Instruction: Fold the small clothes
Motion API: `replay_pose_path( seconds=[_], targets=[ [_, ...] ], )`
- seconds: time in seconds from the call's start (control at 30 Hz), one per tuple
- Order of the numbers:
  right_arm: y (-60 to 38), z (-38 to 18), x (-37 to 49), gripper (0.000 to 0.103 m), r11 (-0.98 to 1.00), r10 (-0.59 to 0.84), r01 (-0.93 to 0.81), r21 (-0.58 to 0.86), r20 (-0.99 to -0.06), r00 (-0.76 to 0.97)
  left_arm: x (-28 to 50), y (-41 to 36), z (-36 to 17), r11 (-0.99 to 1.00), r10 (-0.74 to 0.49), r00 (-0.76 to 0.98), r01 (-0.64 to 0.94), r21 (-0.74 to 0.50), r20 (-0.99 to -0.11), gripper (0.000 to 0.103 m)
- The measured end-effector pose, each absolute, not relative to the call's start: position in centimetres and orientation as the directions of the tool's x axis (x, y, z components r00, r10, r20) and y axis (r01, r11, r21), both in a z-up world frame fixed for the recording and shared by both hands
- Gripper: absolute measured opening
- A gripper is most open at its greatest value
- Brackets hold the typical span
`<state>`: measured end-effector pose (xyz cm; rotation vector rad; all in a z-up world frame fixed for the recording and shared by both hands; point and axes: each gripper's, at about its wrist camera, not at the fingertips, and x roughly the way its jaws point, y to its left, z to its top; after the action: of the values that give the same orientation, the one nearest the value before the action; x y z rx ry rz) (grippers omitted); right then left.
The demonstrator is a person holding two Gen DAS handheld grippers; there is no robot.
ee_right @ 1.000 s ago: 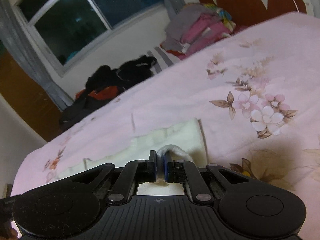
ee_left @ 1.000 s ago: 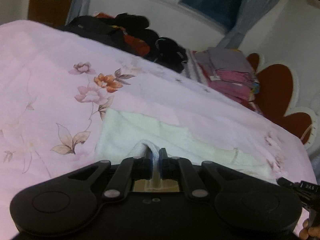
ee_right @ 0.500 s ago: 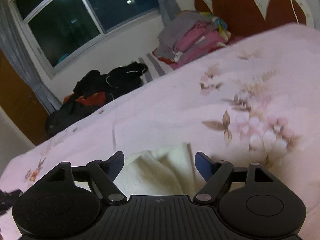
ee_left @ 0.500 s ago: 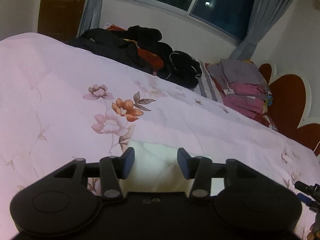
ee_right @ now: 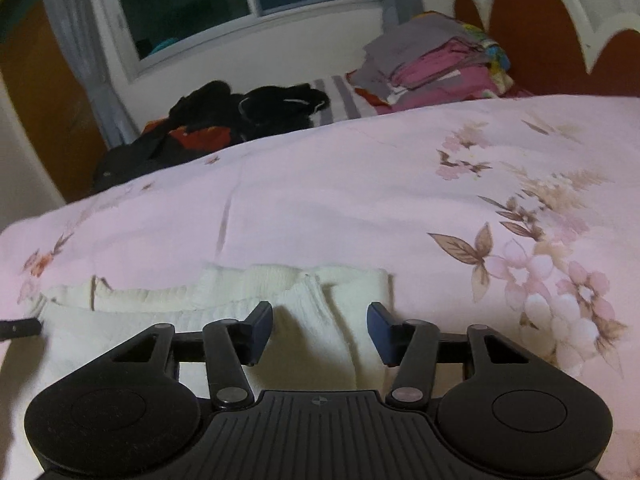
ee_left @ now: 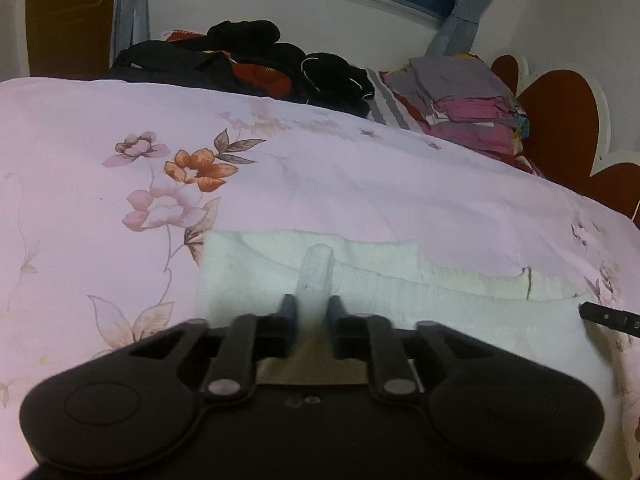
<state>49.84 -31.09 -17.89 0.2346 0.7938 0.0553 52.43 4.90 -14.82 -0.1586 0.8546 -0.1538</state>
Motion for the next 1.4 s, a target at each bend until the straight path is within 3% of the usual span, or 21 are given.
replay_pose_path(
  seconds=[0.07, 0.13, 0.17, 0.4, 0.77, 0.83, 0.9, 1.03, 1.07, 1.13, 1.17, 1.2, 1.4],
  targets=[
    [-31.0, -18.2, 50.1, 0.013, 0.973, 0.153, 0.020, 0.228, -0.710, 0.687, 52.3, 4.7, -14.7, 0.979, -0.195, 0.655, 0.079, -0.190, -0.730, 0.004],
    [-30.8, -18.3, 50.0, 0.012, 0.975, 0.155, 0.009, 0.222, -0.707, 0.690, 51.9, 4.7, -14.5, 0.979, -0.194, 0.671, 0.083, -0.188, -0.715, 0.003],
    [-30.8, -18.2, 50.0, 0.003, 0.974, 0.164, -0.002, 0.225, -0.704, 0.691, 51.8, 4.7, -14.3, 0.979, -0.194, 0.683, 0.087, -0.185, -0.704, 0.003],
    [-30.4, -16.2, 49.6, 0.003, 0.981, 0.115, 0.004, 0.192, -0.605, 0.788, 51.8, 5.2, -12.3, 0.979, -0.156, 0.772, 0.039, -0.199, -0.616, 0.003],
    [-30.4, -19.2, 51.5, 0.004, 0.982, 0.077, 0.060, 0.177, -0.676, 0.733, 53.1, 3.9, -15.8, 0.994, -0.086, 0.719, 0.018, -0.104, -0.690, 0.005],
    [-30.4, -18.7, 51.2, 0.004, 0.984, 0.080, 0.049, 0.170, -0.674, 0.735, 52.8, 3.9, -15.7, 0.996, -0.081, 0.717, 0.030, -0.086, -0.692, 0.011],
    [-30.5, -17.8, 50.8, 0.004, 0.984, 0.083, 0.044, 0.174, -0.662, 0.745, 52.5, 4.2, -15.4, 0.996, -0.075, 0.715, 0.020, -0.087, -0.695, 0.025],
    [-30.0, -16.7, 49.9, 0.005, 0.983, 0.088, 0.037, 0.177, -0.647, 0.758, 51.6, 5.0, -14.3, 0.996, -0.063, 0.719, -0.002, -0.092, -0.692, 0.035],
    [-29.8, -16.5, 49.6, 0.008, 0.983, 0.097, 0.028, 0.182, -0.643, 0.759, 51.2, 5.0, -13.9, 0.996, -0.064, 0.726, 0.000, -0.093, -0.685, 0.036],
    [-29.3, -16.2, 49.2, 0.031, 0.982, 0.109, 0.019, 0.189, -0.641, 0.760, 50.2, 5.0, -13.1, 0.996, -0.066, 0.744, 0.009, -0.089, -0.665, 0.041],
    [-29.0, -16.1, 48.9, 0.057, 0.981, 0.115, 0.014, 0.195, -0.633, 0.765, 49.7, 4.9, -12.8, 0.996, -0.072, 0.752, 0.015, -0.092, -0.655, 0.044],
    [-28.8, -15.9, 48.6, 0.063, 0.982, 0.112, 0.011, 0.191, -0.623, 0.774, 49.2, 4.7, -12.4, 0.995, -0.083, 0.758, 0.026, -0.098, -0.648, 0.045],
    [-26.5, -14.9, 47.3, 0.063, 0.984, 0.124, -0.018, 0.180, -0.600, 0.790, 47.3, 2.0, -11.5, 0.987, -0.162, 0.743, 0.117, -0.112, -0.649, 0.045]
  ],
)
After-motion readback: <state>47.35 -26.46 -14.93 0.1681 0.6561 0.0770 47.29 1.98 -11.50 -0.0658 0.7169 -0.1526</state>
